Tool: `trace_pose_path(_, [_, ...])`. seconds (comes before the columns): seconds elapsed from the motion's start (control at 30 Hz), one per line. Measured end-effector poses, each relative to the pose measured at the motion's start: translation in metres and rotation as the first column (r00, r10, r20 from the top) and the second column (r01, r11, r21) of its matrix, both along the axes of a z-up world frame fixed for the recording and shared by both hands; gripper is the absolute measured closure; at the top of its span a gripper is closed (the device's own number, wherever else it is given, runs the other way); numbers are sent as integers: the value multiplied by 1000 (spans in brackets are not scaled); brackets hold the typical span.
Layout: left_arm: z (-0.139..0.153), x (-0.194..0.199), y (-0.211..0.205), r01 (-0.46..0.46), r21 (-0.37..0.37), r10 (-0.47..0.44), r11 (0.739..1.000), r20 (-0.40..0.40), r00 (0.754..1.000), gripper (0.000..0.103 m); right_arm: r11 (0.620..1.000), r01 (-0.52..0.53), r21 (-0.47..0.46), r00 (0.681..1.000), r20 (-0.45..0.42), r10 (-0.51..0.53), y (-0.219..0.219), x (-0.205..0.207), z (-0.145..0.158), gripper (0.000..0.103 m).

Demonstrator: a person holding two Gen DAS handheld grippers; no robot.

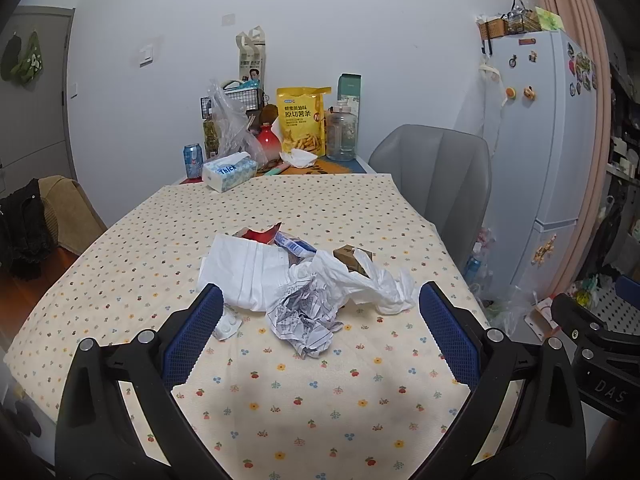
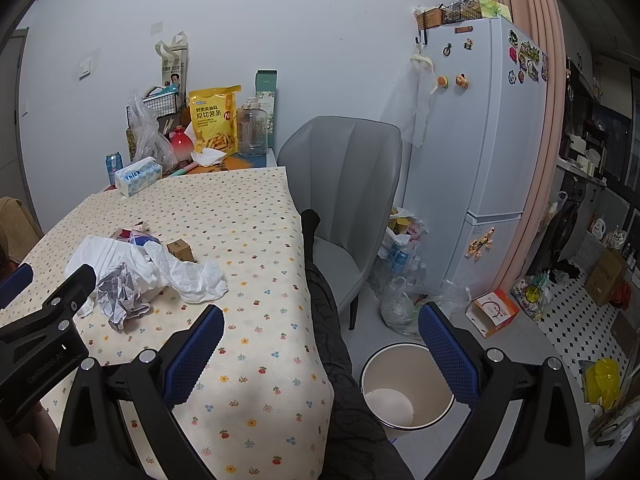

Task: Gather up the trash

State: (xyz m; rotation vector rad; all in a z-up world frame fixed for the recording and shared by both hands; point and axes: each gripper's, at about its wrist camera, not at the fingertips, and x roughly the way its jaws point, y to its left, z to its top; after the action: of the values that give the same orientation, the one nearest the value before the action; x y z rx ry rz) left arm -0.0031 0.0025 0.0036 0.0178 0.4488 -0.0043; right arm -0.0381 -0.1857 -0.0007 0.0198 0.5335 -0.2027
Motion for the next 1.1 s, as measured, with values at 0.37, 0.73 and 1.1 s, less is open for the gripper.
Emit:
trace_pose_path(0.37, [-2, 0, 1, -4, -2, 4, 1000, 3, 1000, 6, 1000, 2, 7, 1000, -3, -2, 0, 1, 0, 8])
trace_pose_path(0.73, [-5, 1, 5, -6, -4, 6, 1000, 3, 1000, 6, 1000, 1, 7, 1000, -1, -1, -1, 0, 1, 8])
trace_pose_path(1.1, [-3, 2, 10, -17, -1, 17, 1000, 3, 1000, 6, 1000, -9, 16, 1000, -2, 9, 0, 5, 0, 8])
